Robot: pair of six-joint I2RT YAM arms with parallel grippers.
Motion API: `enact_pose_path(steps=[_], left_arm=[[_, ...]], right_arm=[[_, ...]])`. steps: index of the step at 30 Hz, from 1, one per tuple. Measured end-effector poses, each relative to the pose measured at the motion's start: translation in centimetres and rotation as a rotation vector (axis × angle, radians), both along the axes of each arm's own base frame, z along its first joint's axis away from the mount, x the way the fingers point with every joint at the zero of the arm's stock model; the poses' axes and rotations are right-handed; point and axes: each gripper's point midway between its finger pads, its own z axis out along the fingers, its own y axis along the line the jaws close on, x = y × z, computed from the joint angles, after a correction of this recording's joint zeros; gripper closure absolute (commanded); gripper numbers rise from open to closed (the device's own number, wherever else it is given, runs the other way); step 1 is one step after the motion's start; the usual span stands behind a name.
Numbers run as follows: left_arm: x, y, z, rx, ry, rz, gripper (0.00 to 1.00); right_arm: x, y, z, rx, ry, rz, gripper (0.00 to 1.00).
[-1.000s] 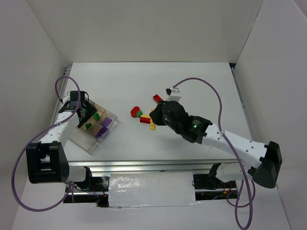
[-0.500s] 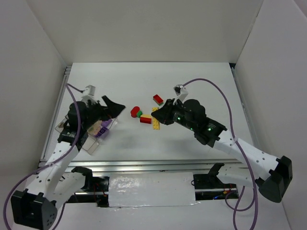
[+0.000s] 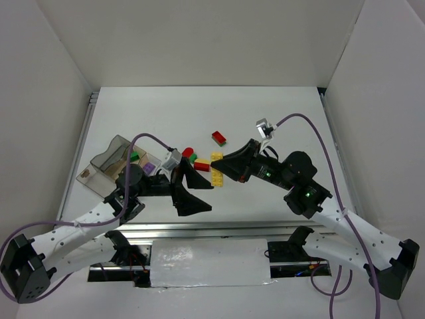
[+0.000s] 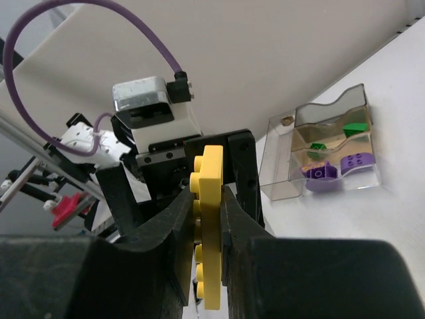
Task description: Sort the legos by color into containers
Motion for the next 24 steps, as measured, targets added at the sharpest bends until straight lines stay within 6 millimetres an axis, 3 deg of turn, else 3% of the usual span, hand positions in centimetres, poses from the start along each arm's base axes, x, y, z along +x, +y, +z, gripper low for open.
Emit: enact_pose_path(steps=[7, 12, 15, 21, 22, 23, 24], left_arm=[[0.3, 0.2, 2.0, -0.058, -0.068, 0.042, 0.03], [1.2, 0.5, 4.0, -0.091, -0.112, 0.104, 0.11], [1.4, 0.5, 4.2, -0.094, -0.111, 0.116, 0.26], [1.7, 0.1, 3.7, -0.082, -0.091, 0.112, 0.74], [1.8, 0.1, 3.6, -0.08, -0.076, 0.112, 0.88], [1.8, 0.1, 3.6, -0.08, -0.063, 0.11, 0.92], [1.8, 0.1, 3.7, -0.082, -0.059, 0.109, 0.98]], right_arm=[[-1.4, 0.5, 0.2, 0.029, -0.003, 0.086, 1.0], [-2.1, 1.3, 0.4, 0.051, -0.007, 0.155, 1.0], [-1.9, 1.9, -0.1, 0.045, 0.007, 0.167, 1.0], [-1.6, 2.6, -0.7, 0.038, 0.017, 0.183, 1.0], [-1.7, 2.6, -0.6, 0.038, -0.001, 0.187, 0.94], [-1.9, 2.6, -0.4, 0.035, -0.024, 0.197, 0.84], [-2.0, 2.7, -0.4, 0.034, -0.034, 0.199, 0.62]])
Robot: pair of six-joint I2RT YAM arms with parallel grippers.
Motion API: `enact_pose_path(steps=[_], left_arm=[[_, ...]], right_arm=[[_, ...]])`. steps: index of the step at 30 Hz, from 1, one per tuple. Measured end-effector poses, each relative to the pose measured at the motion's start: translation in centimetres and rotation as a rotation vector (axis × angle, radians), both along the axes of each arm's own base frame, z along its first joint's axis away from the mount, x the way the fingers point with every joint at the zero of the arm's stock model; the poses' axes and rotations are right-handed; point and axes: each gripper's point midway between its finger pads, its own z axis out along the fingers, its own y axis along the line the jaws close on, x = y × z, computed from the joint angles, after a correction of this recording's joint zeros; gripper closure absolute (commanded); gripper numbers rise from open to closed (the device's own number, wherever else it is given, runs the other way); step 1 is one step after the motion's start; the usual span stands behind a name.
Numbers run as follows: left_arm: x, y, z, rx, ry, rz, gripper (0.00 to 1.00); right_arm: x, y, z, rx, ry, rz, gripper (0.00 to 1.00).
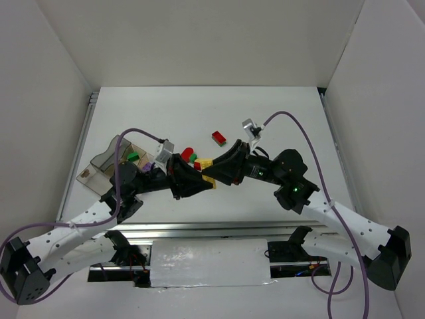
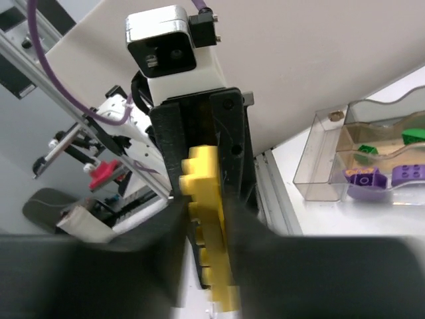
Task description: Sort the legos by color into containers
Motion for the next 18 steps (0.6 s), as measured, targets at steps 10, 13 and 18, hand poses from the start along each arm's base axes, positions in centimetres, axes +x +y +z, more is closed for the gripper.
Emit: enact_pose_path(steps=[10, 13, 18], left_arm=[[9.7, 5.9, 0.5, 0.093, 0.203, 0.69, 1.0], [14.9, 12.4, -1.9, 0.184, 0.414, 1.094, 1.0], [21.0, 28.9, -10.0, 0.326, 0.783, 1.717, 1.0]], right_arm=[[8.2, -4.9, -2.4, -0.093, 0.217, -0.485, 0.0], [10.7, -9.6, -2.9, -0.096, 0.302, -0.73, 0.0], [10.4, -12.2, -2.9, -0.078, 0.336, -0.824, 0.0]])
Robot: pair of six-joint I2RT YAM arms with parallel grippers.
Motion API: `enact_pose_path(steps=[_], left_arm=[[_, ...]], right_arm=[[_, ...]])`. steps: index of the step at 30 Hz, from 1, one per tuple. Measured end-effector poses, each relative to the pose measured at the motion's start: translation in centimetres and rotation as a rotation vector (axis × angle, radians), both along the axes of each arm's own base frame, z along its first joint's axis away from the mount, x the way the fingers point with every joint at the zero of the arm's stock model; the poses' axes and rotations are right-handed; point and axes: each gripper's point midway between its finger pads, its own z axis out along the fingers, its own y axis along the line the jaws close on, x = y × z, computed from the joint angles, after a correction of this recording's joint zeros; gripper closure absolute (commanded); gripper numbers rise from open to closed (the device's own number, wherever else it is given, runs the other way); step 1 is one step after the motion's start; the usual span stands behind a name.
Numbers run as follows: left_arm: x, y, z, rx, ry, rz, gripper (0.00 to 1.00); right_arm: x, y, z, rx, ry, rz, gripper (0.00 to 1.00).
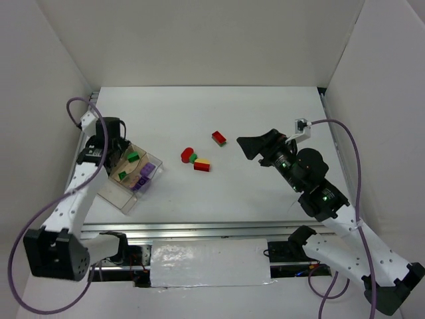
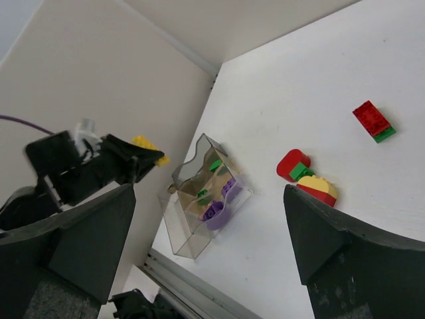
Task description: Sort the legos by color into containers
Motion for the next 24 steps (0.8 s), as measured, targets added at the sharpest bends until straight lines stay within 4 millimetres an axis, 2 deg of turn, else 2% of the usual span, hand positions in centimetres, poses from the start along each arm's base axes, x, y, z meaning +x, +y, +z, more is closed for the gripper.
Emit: enact_pose_path(steps=[1, 3, 5, 9, 12, 20, 24], left_arm=[[-0.1, 2.3, -2.2, -0.005, 0.071, 0.075, 1.0], [-0.7, 5.4, -6.1, -0.021, 0.211, 0.182, 1.0], [-0.7, 6.5, -8.9, -0.044, 0.312, 0.223, 1.0], [0.4, 7.2, -12.3, -0.115, 0.408, 0.269, 1.0], [0.6, 7.2, -13.5, -0.165, 0.423, 0.299, 1.0], [2.0, 7.2, -13.1, -0.262, 0.311, 0.395, 1.0], [0.3, 6.9, -13.7, -0.346, 0.224, 0.472, 1.0]], right_arm=[[0.0, 0.0, -0.1, 0.0, 0.005, 0.0, 0.0], [0.0, 0.2, -0.7, -0.005, 0.025, 0.005, 0.0], [0.0, 0.5, -1.5, -0.015, 0.044, 0.019, 0.0], [-0.1, 1.1, -4.6, -0.059, 0.109, 0.047, 0.0], [-0.2, 1.4, -5.6, -0.072, 0.13, 0.069, 0.0], [-0.3, 2.4, -6.5, -0.095, 0.137, 0.12, 0.0], [-0.2, 2.8, -7.5, -0.119, 0.143, 0.144, 0.0]])
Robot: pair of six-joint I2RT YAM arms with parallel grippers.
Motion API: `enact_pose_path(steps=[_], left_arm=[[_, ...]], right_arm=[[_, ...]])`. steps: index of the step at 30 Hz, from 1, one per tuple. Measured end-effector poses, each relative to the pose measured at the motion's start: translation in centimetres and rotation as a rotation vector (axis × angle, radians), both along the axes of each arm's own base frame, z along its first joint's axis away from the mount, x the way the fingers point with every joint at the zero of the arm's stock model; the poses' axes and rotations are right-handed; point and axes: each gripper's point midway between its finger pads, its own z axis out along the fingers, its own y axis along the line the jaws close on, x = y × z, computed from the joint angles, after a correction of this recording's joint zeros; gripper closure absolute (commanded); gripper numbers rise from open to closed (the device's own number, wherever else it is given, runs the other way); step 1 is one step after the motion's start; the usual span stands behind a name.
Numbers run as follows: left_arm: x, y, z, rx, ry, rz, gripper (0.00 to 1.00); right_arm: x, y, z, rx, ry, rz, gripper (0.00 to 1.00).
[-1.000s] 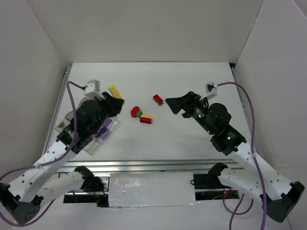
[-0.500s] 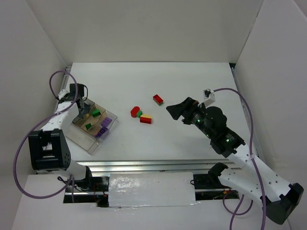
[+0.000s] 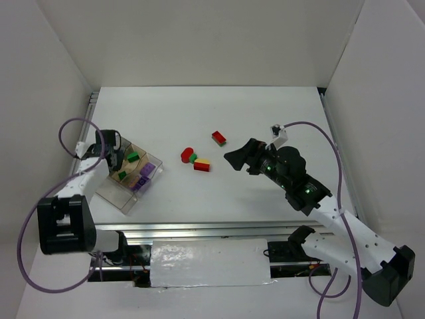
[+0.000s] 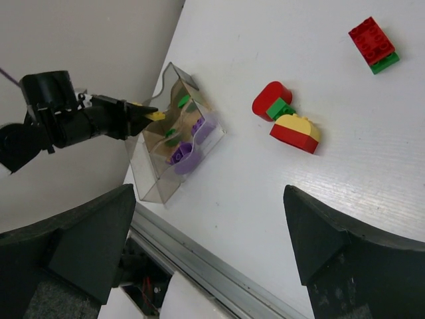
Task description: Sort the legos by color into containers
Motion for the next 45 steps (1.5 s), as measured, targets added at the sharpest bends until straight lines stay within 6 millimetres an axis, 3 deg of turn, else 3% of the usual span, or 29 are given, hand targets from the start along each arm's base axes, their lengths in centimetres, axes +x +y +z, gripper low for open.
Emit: enact_pose_path(steps=[3, 6, 13, 17, 21, 25, 28, 37, 40, 45], left_arm=[[-1.3, -0.1, 0.0, -0.056, -0.108, 0.102, 1.0], [-1.2, 0.1, 1.2, -0.102, -0.233, 0.193, 1.0], [3.3, 0.8, 6.2, -0.212, -0.469, 0.325, 1.0], [3.9, 0.7, 5.2, -0.276, -0.477, 0.383, 0.99], [4.3, 0.6, 4.0, -0.328, -0.464, 0.435, 0.9], [4.6, 0.6, 3.2, -0.353, -0.449, 0.473, 0.9], [5.1, 0.8, 3.4, -0.36, -0.447, 0.492, 0.8], [5.0, 2.1, 4.0, -0.347, -0.456, 0.528, 0.69], [5.0, 2.4, 4.0, -0.346, -0.458, 0.535, 0.55], [4.9, 2.6, 3.8, -0.349, -0.459, 0.538, 0.41]], right_arm=[[0.1, 0.4, -0.7, -0.016, 0.011, 0.021, 0.0], [0.0, 0.8, -1.1, -0.025, 0.016, 0.045, 0.0], [-0.3, 1.1, -1.7, -0.048, 0.011, 0.081, 0.0], [-0.3, 1.1, -1.8, -0.064, 0.0, 0.085, 0.0], [-0.4, 1.0, -2.2, -0.074, -0.012, 0.094, 0.0], [-0.6, 1.2, -2.8, -0.074, -0.01, 0.111, 0.0], [-0.8, 1.5, -3.1, -0.07, -0.007, 0.131, 0.0], [-1.1, 2.1, -2.7, -0.054, -0.019, 0.163, 0.0], [-1.0, 2.1, -2.5, -0.049, -0.026, 0.166, 0.0], [-1.1, 2.3, -2.9, -0.049, -0.021, 0.173, 0.0]])
